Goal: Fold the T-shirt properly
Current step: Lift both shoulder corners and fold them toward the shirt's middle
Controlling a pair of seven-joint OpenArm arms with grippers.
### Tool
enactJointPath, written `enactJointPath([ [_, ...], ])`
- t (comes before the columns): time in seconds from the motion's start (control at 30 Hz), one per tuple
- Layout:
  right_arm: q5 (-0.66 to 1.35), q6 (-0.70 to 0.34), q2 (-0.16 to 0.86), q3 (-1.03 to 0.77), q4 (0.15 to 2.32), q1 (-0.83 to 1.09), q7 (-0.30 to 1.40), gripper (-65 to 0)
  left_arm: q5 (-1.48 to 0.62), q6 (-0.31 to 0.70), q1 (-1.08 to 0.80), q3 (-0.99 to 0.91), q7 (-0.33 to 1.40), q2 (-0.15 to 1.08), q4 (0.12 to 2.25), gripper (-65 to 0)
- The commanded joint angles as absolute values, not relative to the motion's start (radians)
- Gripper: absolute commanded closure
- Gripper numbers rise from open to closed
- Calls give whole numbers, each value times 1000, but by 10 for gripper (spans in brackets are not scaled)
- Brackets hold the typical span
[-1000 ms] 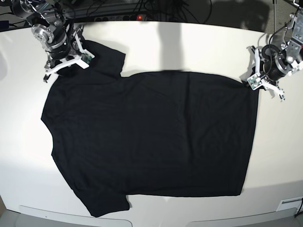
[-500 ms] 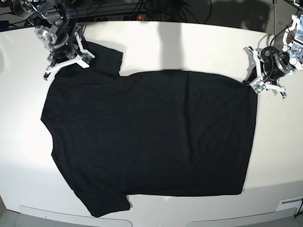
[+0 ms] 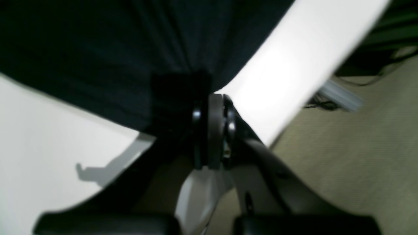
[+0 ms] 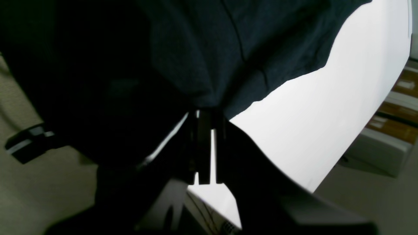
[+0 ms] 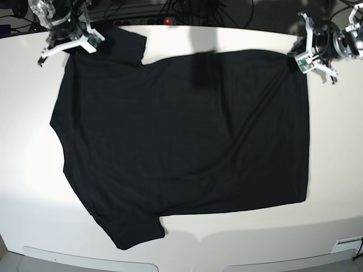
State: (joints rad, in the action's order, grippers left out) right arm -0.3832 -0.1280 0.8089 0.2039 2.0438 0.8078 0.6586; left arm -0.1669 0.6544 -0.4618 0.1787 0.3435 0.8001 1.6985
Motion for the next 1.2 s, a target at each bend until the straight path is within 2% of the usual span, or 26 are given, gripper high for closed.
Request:
enactJointPath([
  [0.0, -389, -114, 822, 183, 2075, 839, 654, 0, -174, 651, -475, 148, 329, 823, 1720, 0],
  [0.2, -389, -96, 822, 121, 2130, 903, 651, 0, -175, 651, -564, -30, 327, 823, 1768, 0],
  [0.37, -349, -97, 808, 98, 2133, 862, 610, 0, -192, 651, -570, -155, 260, 799, 1784, 0],
  [0.43, -297, -97, 787, 97, 2129, 823, 607, 0, -191, 617, -559, -181, 258, 765, 1781, 0],
  [0.5, -252, -97, 764, 98, 2116, 778, 587, 0, -176, 546, -547, -187, 282, 725, 1778, 0],
  [0.57, -205, -98, 747, 98, 2091, 727, 559, 0, -139, 519, -538, -187, 282, 685, 1775, 0],
  [0.93, -93, -154, 675, 99, 1899, 479, 477, 0, -42, 508, -393, -187, 260, 498, 1750, 0],
  [1.17, -72, -182, 676, 99, 1837, 367, 478, 0, -45, 508, -262, -187, 261, 482, 1601, 0],
])
